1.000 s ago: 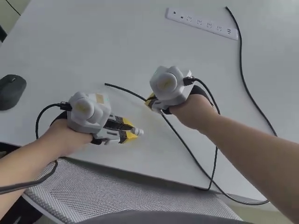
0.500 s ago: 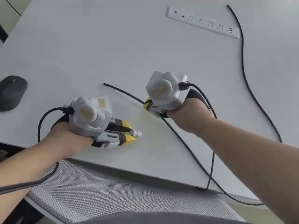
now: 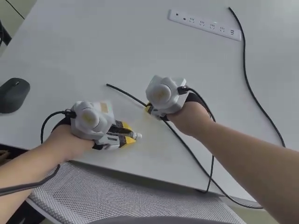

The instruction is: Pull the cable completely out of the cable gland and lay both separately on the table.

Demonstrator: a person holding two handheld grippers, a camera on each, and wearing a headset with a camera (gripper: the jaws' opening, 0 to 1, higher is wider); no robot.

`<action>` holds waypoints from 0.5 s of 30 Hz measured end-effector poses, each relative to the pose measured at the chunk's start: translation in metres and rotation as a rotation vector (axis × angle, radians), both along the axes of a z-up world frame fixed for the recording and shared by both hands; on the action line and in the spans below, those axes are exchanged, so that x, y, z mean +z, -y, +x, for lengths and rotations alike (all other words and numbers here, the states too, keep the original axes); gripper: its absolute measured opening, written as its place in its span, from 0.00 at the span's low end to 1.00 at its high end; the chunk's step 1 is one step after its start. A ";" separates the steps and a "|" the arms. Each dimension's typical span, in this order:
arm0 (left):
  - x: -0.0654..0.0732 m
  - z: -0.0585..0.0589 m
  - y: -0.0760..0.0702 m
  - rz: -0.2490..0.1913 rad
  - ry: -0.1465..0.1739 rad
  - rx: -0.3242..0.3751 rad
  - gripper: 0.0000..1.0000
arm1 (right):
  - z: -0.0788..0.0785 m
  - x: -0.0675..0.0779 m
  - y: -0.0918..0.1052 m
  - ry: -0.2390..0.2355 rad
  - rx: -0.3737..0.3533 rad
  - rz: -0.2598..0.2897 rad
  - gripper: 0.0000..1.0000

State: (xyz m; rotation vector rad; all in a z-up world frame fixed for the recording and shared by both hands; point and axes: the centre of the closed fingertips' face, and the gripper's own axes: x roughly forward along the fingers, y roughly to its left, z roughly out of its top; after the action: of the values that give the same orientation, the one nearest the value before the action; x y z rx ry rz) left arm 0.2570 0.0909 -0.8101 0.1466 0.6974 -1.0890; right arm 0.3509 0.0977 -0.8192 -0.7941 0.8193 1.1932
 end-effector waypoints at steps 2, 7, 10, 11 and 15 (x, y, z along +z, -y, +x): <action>0.000 0.000 0.000 0.008 0.008 -0.004 0.16 | 0.000 -0.001 0.000 0.002 0.004 -0.004 0.01; -0.005 0.003 -0.002 0.027 0.019 -0.009 0.16 | 0.000 -0.003 0.002 0.002 0.003 -0.014 0.01; -0.008 0.004 -0.003 0.044 0.030 -0.019 0.16 | -0.001 -0.004 0.003 0.000 0.007 -0.018 0.01; -0.008 0.003 -0.002 0.052 0.036 -0.024 0.16 | -0.001 -0.004 0.003 0.002 0.010 -0.021 0.01; -0.008 0.004 -0.002 0.057 0.039 -0.023 0.16 | -0.001 -0.005 0.003 -0.002 0.008 -0.023 0.02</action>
State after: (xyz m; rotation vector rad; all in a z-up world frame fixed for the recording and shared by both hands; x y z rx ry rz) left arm 0.2612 0.0929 -0.8177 0.2253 0.6934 -1.0863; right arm 0.3501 0.0942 -0.8238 -0.8162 0.8336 1.1935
